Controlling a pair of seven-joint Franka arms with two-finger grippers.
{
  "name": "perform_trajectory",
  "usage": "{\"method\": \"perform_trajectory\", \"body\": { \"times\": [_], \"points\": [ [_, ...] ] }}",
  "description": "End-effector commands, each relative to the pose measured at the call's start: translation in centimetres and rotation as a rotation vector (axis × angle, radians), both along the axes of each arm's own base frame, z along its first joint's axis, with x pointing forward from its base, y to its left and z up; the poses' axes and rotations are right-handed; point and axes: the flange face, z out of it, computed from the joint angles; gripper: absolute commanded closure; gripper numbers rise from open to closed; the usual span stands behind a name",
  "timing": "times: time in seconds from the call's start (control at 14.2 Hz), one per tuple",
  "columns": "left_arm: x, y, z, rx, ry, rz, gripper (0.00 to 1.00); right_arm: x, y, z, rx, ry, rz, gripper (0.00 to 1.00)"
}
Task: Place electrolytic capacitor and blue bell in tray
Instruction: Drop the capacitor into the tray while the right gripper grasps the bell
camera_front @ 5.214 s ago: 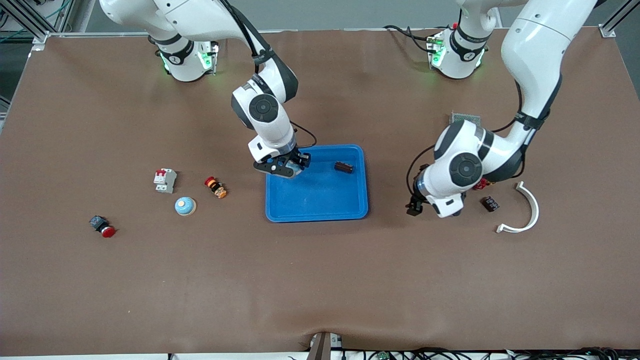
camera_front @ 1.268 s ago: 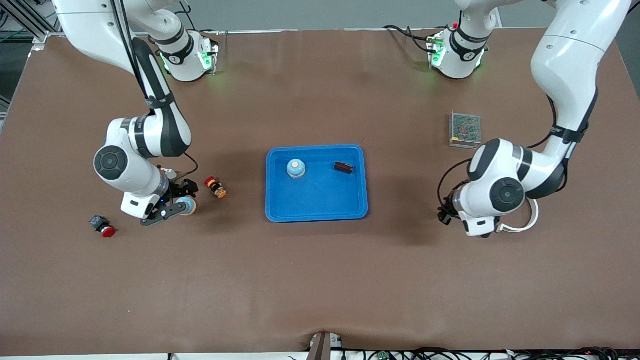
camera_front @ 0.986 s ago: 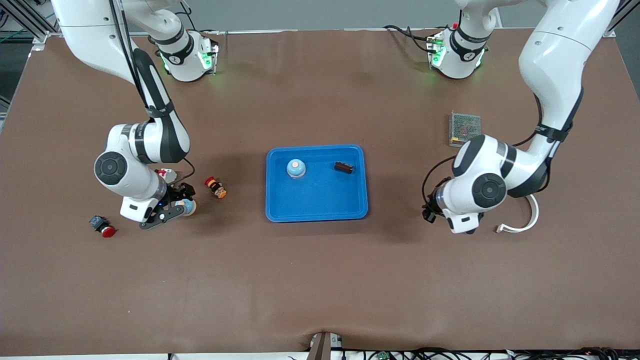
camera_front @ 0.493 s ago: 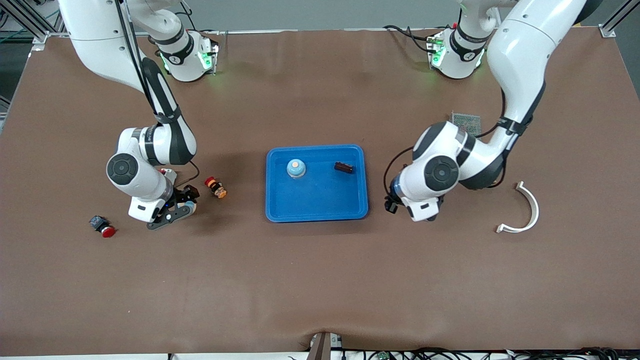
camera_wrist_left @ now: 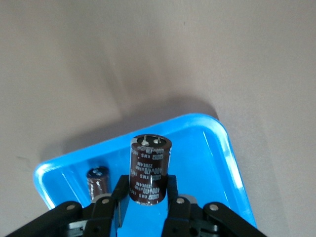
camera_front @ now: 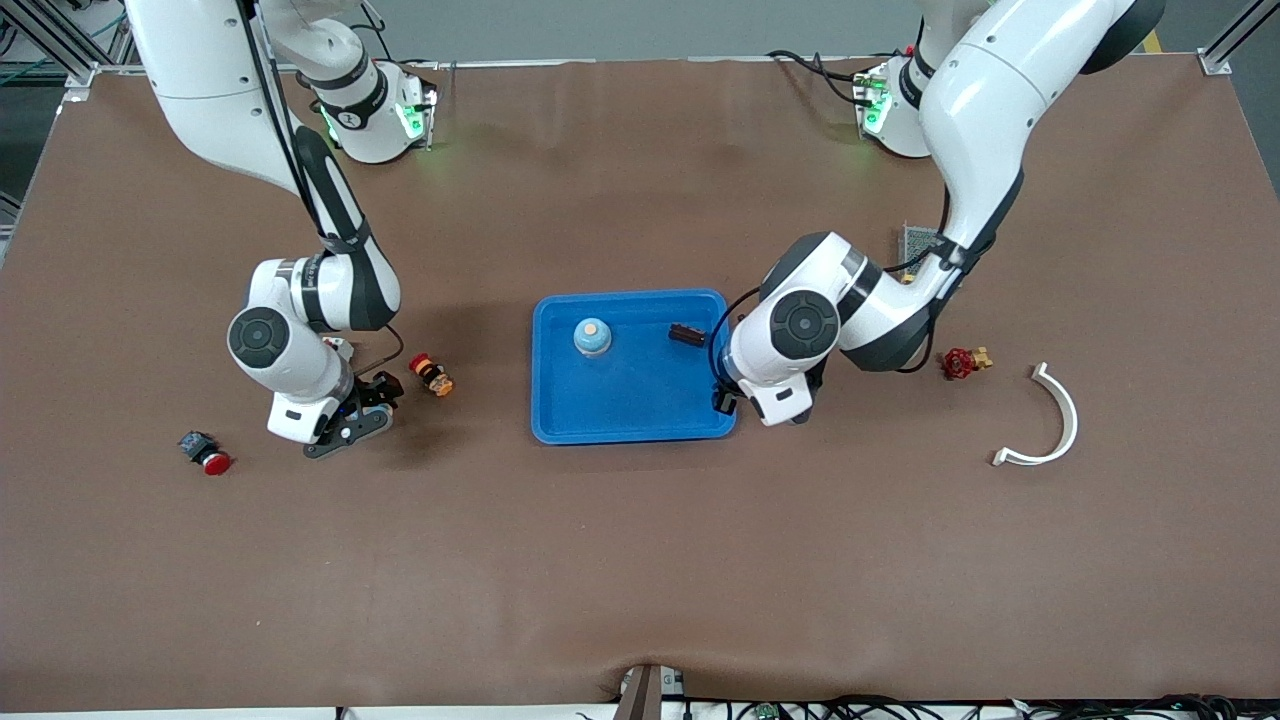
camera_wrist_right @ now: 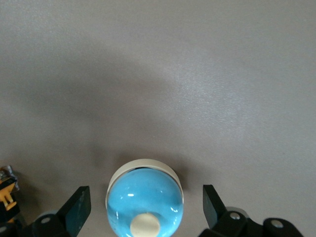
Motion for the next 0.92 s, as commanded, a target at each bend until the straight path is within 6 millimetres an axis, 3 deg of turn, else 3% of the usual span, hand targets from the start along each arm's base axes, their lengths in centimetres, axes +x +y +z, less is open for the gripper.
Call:
{"method": "perform_trajectory", "body": {
  "times": [0.0,0.35,0.49,0.63,0.85],
  "points": [
    [0.1,-1.7,-1.0,-0.031,-0.006,0.065,1.00,-0.9,-0.1,-0.9,0.019,-0.018,0.009,0.00],
    [-0.8,-3.9,-4.0,-0.062,-0.023,0.114,1.00,-0.9,-0.1,-0.9,0.024,-0.017,0.006,0.00],
    [-1.1,-4.2,-5.1,-0.062,-0.026,0.111,0.99,-0.9,-0.2,-0.9,0.025,-0.015,0.002,0.17],
    [-1.1,-4.1,-5.6,-0.054,-0.026,0.109,0.80,-0.9,-0.8,-1.0,0.030,-0.010,-0.010,0.33],
    [-1.1,-4.1,-5.5,-0.054,-0.030,0.100,0.14,-0.8,-1.2,-1.2,0.062,-0.002,-0.026,0.50]
  ]
}}
